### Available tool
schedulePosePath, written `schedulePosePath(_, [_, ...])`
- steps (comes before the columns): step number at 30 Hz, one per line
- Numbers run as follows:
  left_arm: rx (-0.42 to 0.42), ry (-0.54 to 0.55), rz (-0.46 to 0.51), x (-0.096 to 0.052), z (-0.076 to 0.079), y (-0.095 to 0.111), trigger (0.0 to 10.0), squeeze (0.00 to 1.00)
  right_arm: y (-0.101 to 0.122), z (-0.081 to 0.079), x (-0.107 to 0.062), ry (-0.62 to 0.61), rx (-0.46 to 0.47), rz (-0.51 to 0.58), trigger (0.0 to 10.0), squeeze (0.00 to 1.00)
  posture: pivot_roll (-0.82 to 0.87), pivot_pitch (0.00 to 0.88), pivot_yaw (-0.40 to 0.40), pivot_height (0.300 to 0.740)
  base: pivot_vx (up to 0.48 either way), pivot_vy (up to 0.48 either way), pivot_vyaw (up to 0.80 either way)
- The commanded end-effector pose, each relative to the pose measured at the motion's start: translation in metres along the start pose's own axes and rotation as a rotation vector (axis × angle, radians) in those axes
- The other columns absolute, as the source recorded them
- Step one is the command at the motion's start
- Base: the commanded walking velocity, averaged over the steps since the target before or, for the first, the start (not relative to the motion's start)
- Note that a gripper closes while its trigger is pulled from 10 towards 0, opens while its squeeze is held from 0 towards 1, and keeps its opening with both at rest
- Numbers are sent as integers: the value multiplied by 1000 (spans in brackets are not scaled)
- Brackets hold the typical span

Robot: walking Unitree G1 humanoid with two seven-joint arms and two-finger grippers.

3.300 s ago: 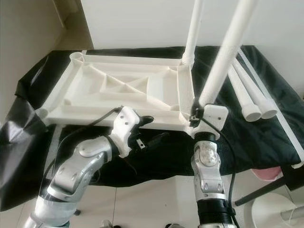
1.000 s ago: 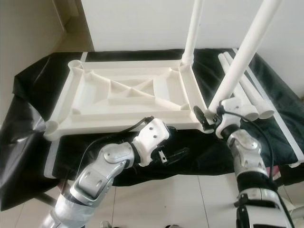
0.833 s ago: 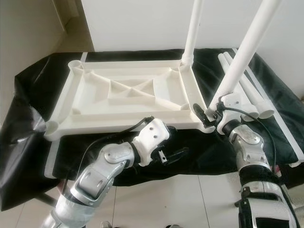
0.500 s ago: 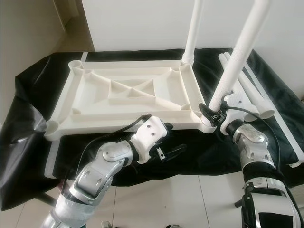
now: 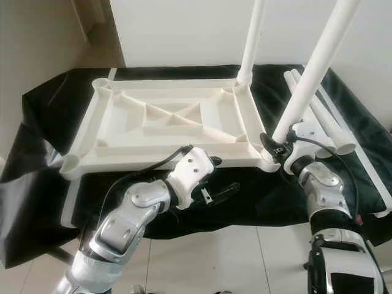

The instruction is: Building children table

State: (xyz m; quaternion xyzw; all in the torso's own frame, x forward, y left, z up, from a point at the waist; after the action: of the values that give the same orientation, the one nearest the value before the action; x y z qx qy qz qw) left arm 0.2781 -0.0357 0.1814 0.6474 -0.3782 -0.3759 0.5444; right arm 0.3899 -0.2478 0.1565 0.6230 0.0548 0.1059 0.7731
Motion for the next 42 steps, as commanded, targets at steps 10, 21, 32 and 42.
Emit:
schedulePosePath(10, [-40, 125, 0, -2, -17, -5, 10000, 0, -24, 1, -3, -277, 110, -139, 10000, 0, -72, 62, 2, 740, 0, 0, 0])
schedulePosePath(21, [-66, 130, 11, -4, -19, -5, 10000, 0, -15, -26, -14, -543, 174, -136, 10000, 0, -72, 43, -11, 740, 0, 0, 0])
schedulePosePath(32, [-76, 132, 19, -4, -20, -3, 10000, 0, -18, -57, -38, -723, 295, -186, 10000, 0, -63, 34, -20, 740, 0, 0, 0])
schedulePosePath(42, [-72, 124, 22, -4, -21, -3, 10000, 0, 4, -54, -31, -634, 262, -60, 10000, 0, -74, 32, -12, 740, 0, 0, 0])
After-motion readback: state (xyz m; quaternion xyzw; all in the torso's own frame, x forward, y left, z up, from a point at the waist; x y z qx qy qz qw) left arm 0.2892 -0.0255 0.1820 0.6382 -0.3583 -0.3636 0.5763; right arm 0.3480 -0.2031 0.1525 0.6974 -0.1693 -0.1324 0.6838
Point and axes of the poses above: a point about 5 cm out from each wrist's last joint towards the gripper, its own x axis pointing out of the wrist towards the gripper, its own y axis along the axis of the wrist's last joint, z = x × y, the point moved 4 cm from there along x, pointing out of the wrist towards the gripper, and after that the axes turned 7 degrees about -x, right-handed, at the moved point
